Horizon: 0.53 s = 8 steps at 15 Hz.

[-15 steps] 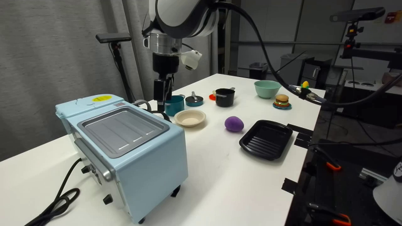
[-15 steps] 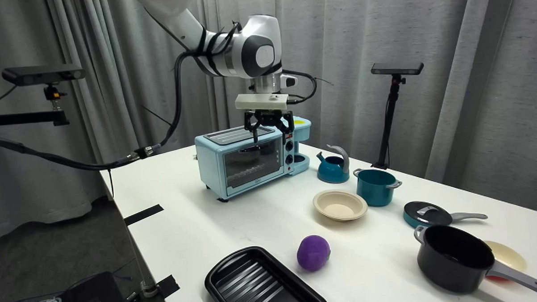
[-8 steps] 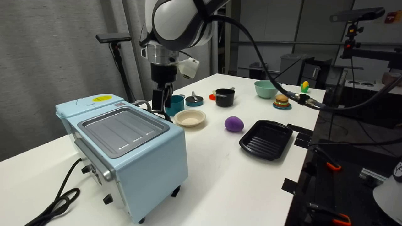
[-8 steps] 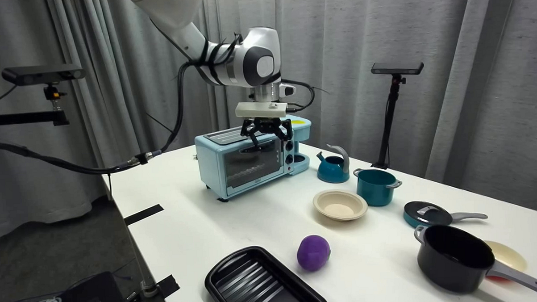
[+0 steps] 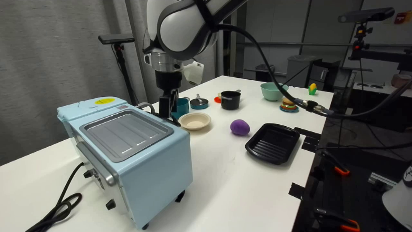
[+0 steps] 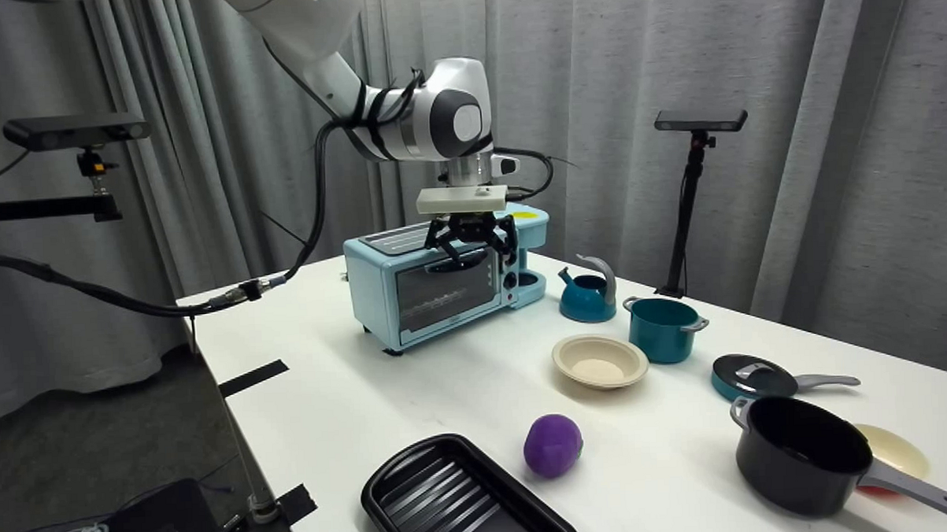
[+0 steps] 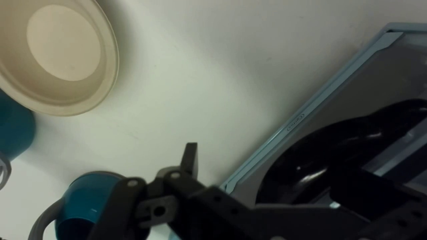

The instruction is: Open, close and open the toaster oven

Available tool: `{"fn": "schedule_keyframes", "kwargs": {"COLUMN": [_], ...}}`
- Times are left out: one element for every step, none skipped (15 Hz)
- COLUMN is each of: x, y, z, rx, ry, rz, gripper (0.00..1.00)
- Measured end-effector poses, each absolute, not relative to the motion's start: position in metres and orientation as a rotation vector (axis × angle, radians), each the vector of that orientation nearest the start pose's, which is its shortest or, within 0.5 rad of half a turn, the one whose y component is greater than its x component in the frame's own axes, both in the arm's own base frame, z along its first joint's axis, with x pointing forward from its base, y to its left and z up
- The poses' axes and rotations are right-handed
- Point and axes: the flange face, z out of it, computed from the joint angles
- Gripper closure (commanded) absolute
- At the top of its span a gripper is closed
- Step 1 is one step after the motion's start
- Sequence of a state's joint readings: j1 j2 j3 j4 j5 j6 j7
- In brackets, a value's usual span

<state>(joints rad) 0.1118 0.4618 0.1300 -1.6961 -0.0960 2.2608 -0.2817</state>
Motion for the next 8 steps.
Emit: {"fn": "schedule_keyframes", "kwargs": {"x": [0.6617,0.6619,0.6621,0.6625,0.6630,0.6637,0.6643,0.6649], "y": [0.1508,0.1506,0.1503,0.1496,0.1483,0.1464,0.1441,0.1415], "z": [0.3401,0.3403,0.3405,0.3409,0.3413,0.3415,0.3416,0.3413], "rx": [-3.035,-3.036,-3.038,-3.041,-3.045,-3.049,-3.053,-3.059], "ry": [-0.878,-0.875,-0.871,-0.864,-0.857,-0.852,-0.848,-0.842], "rz": [-0.170,-0.171,-0.172,-0.173,-0.174,-0.175,-0.176,-0.175], "gripper": [0.00,0.00,0.00,0.00,0.00,0.00,0.00,0.00]}}
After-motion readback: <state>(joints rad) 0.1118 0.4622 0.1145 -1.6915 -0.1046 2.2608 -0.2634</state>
